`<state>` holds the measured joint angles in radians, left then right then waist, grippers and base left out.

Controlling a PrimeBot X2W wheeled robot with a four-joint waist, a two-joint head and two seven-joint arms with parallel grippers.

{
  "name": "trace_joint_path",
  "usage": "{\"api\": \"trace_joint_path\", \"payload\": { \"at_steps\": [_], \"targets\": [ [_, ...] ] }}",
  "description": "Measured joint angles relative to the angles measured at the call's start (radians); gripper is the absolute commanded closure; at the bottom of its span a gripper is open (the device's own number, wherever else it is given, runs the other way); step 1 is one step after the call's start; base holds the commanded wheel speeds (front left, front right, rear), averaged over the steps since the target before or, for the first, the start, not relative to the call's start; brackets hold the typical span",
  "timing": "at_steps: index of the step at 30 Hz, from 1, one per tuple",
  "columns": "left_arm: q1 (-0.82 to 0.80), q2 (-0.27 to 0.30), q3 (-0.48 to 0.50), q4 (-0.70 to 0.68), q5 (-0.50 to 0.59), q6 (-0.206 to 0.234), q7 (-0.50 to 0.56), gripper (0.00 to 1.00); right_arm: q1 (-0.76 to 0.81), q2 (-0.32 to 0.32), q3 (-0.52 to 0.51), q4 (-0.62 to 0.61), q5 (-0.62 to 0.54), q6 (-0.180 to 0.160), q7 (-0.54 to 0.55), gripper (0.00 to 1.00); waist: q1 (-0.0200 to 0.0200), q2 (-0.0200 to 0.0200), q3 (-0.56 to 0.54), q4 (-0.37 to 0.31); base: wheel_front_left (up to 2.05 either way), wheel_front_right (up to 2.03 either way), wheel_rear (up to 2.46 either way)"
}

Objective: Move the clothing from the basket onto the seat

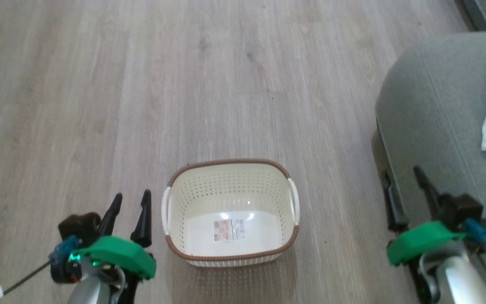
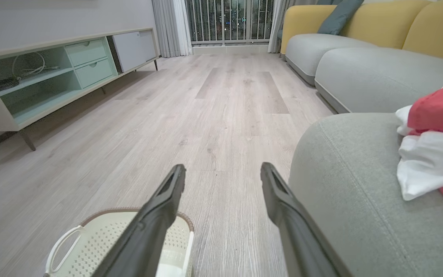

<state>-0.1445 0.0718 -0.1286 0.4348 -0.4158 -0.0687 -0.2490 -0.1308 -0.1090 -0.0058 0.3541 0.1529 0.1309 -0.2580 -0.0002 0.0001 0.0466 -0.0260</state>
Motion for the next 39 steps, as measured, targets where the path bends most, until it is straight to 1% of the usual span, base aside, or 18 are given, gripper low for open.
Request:
{"api": "trace_joint_path", "payload": {
  "at_steps": [3,12,16,23,25,31,32,33,39],
  "targets": [
    [0.018,-0.009,0.027,0.000,0.017,-0.012,0.000,0.00,0.034,0.023,0.001,0.002,-0.017,0.000,0.000,0.00,0.0000,0.0000,-0.020,0.014,0.00,0.00,0.00],
    [0.018,-0.022,0.070,-0.012,0.049,-0.034,0.000,0.00,0.039,0.041,-0.013,0.002,-0.041,0.000,0.000,0.00,0.0000,0.0000,-0.031,0.019,0.00,0.00,0.00],
    [0.018,-0.024,0.072,-0.012,0.061,-0.042,0.000,0.00,0.039,0.042,-0.018,0.002,-0.043,0.000,0.000,0.00,0.0001,0.0000,-0.031,0.012,0.00,0.00,0.00],
    [0.016,-0.026,0.070,-0.015,0.070,-0.044,0.000,0.00,0.039,0.047,-0.014,0.007,-0.046,0.000,0.000,0.00,0.0001,0.0000,-0.022,-0.006,0.00,0.00,0.00],
    [0.014,-0.026,0.069,-0.016,0.070,-0.051,0.000,0.00,0.039,0.048,-0.012,0.010,-0.046,0.000,0.000,0.00,0.0001,0.0000,-0.020,-0.011,0.00,0.00,0.00],
    [0.004,-0.027,0.064,-0.016,0.086,-0.051,0.000,0.00,0.039,0.049,-0.013,0.012,-0.046,0.000,0.000,0.00,0.0002,0.0000,-0.012,-0.018,0.00,0.00,0.00],
    [0.002,-0.028,0.059,-0.015,0.080,-0.051,0.002,1.00,0.040,0.050,-0.014,0.022,-0.046,0.000,0.000,1.00,0.0002,0.0000,-0.010,-0.019,0.00,0.00,0.00],
    [0.002,-0.028,0.059,-0.015,0.080,-0.051,0.002,1.00,0.040,0.050,-0.014,0.022,-0.046,0.000,0.000,1.00,0.0002,0.0000,-0.010,-0.019,0.00,0.00,0.00],
    [0.079,-0.032,0.060,0.067,0.072,-0.051,0.011,1.00,0.094,0.052,-0.012,0.109,-0.036,0.000,0.010,1.00,0.0003,0.0000,-0.010,-0.019,0.00,0.00,0.00]
  ]
}}
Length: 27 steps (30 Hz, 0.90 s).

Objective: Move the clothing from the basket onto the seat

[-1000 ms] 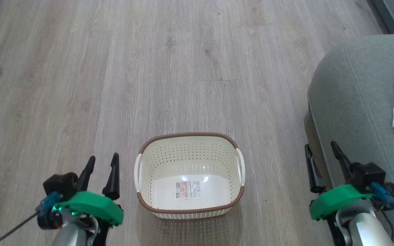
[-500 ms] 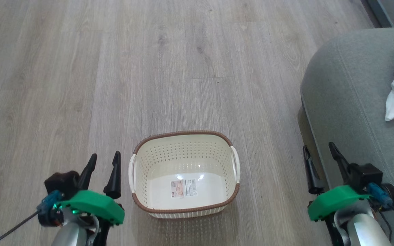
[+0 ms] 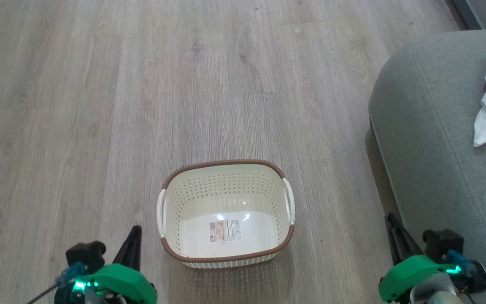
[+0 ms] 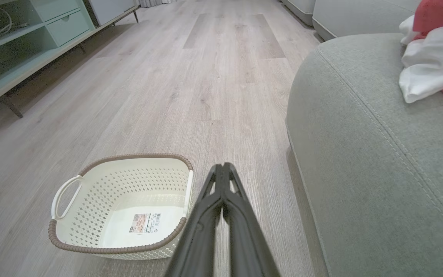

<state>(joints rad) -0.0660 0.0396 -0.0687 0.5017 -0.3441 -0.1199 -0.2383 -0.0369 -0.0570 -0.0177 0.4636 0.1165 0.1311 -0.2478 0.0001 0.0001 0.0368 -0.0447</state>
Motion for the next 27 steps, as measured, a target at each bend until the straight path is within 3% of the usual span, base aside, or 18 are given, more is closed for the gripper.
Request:
{"api": "trace_joint_path", "payload": {
  "at_steps": [27],
  "targets": [
    [0.005,-0.001,0.027,-0.047,-0.282,0.000,0.076,1.00,0.005,0.002,-0.020,-0.039,0.333,0.000,0.078,1.00,0.0000,0.0000,-0.008,0.010,0.00,0.00,0.00]
  ]
}}
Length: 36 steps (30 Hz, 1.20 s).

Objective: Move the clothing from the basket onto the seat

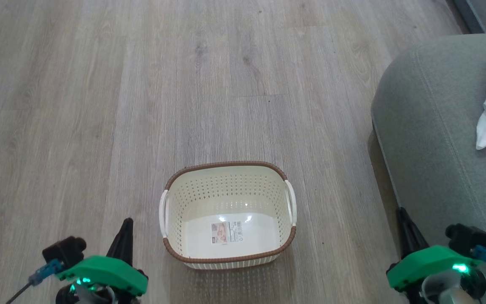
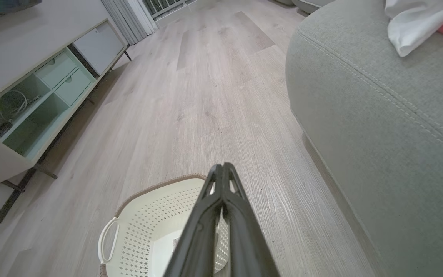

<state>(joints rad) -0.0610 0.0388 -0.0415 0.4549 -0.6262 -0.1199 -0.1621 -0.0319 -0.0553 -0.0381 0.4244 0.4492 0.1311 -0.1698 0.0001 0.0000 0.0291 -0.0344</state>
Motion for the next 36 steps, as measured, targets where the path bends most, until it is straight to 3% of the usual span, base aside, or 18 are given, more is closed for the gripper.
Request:
{"api": "trace_joint_path", "payload": {
  "at_steps": [36],
  "targets": [
    [0.000,0.000,0.044,-0.062,-0.352,0.000,0.100,1.00,-0.003,0.003,-0.035,-0.048,0.416,0.000,0.101,1.00,0.0000,0.0000,-0.009,0.013,0.00,0.00,0.00]
  ]
}}
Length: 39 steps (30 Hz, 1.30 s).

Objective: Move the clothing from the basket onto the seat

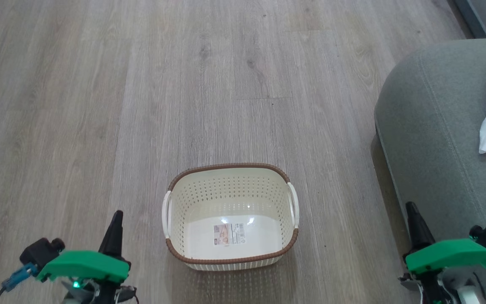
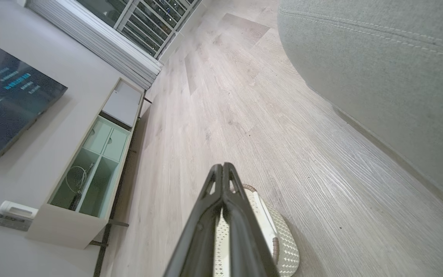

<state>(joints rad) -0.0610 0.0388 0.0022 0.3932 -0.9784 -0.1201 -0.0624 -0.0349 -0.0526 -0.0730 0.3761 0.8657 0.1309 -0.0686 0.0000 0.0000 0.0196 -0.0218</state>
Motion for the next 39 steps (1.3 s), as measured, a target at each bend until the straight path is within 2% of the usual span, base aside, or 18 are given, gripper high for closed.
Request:
{"api": "trace_joint_path", "payload": {
  "at_steps": [39],
  "targets": [
    [0.000,0.000,0.048,-0.072,-0.403,-0.001,0.107,1.00,-0.016,0.003,-0.040,-0.058,0.475,0.000,0.115,1.00,0.0000,0.0000,-0.011,0.014,0.00,0.00,0.00]
  ]
}}
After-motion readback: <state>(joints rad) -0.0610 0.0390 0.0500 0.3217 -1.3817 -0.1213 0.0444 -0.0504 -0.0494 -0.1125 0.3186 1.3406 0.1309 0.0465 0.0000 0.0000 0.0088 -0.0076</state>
